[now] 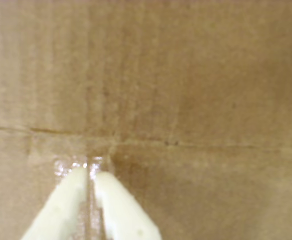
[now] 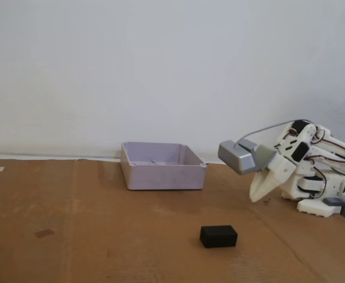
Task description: Grasp a block and put it in the box.
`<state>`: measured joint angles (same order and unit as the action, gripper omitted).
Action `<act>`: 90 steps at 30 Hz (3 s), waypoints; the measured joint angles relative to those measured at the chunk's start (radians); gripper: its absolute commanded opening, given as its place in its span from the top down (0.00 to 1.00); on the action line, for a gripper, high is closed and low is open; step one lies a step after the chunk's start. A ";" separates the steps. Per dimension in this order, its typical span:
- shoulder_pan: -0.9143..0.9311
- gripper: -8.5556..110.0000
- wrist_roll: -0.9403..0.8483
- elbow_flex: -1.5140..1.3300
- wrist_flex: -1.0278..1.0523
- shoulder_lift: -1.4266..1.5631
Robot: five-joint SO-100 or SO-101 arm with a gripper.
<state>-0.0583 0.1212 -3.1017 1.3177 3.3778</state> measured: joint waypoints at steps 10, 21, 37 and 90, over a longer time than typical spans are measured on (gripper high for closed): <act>0.000 0.93 0.000 0.000 0.000 0.000; 0.000 0.93 0.000 0.000 0.000 0.000; 0.000 0.93 0.000 0.000 0.000 0.000; 0.000 0.93 0.006 0.009 -0.103 -0.158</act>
<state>-0.0583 0.1273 -3.0925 1.2149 3.2198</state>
